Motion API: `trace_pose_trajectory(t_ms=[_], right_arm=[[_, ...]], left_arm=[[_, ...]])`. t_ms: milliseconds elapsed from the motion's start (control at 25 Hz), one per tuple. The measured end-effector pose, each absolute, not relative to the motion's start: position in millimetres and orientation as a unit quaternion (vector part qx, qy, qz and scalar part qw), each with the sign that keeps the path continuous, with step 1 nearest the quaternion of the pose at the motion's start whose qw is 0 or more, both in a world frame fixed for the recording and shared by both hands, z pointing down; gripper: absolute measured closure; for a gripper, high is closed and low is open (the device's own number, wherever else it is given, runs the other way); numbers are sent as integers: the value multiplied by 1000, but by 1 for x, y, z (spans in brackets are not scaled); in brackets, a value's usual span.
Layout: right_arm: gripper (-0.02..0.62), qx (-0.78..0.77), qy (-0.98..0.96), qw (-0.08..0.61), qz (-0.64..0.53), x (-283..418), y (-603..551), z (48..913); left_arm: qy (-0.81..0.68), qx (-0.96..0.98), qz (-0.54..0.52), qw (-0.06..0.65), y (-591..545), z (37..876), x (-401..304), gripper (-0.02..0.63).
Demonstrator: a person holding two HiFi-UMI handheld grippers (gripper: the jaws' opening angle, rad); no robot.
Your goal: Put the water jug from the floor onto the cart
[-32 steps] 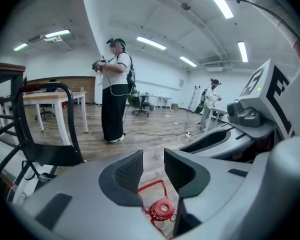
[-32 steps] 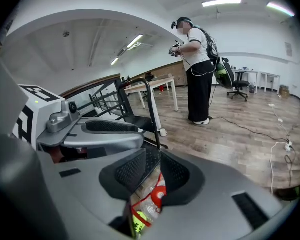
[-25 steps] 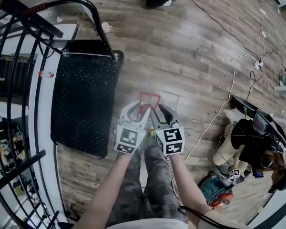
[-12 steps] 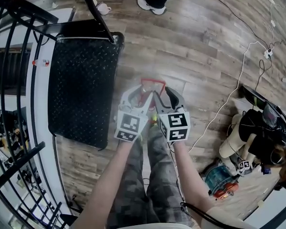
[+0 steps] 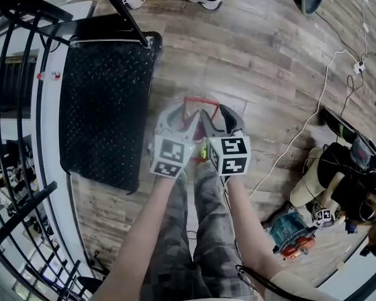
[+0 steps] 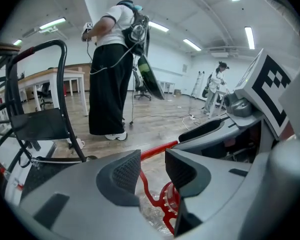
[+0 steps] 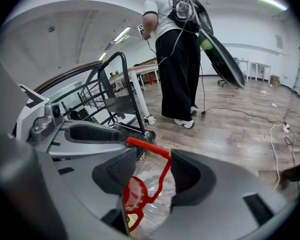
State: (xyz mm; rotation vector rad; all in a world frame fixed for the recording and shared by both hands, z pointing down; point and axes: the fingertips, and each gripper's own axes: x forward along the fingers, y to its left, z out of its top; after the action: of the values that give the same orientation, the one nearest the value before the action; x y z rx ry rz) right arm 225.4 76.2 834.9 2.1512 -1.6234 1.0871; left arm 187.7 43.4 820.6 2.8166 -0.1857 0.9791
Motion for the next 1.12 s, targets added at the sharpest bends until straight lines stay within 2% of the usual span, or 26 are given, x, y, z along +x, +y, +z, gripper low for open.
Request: trace_pose_trajectory(t_ms=[480, 800, 920, 1120], right_arm=[[396, 722, -545, 127, 407, 236, 76, 878], [397, 719, -539, 125, 420, 244, 71, 893], [477, 719, -538, 124, 423, 245, 69, 893], [499, 717, -542, 119, 422, 242, 65, 891]], left_arm=[[-64, 931, 348, 87, 32, 860, 197, 474], [-67, 932, 351, 61, 29, 854, 191, 476], [-82, 932, 348, 52, 30, 853, 188, 475], [-89, 926, 360, 71, 22, 863, 186, 472]])
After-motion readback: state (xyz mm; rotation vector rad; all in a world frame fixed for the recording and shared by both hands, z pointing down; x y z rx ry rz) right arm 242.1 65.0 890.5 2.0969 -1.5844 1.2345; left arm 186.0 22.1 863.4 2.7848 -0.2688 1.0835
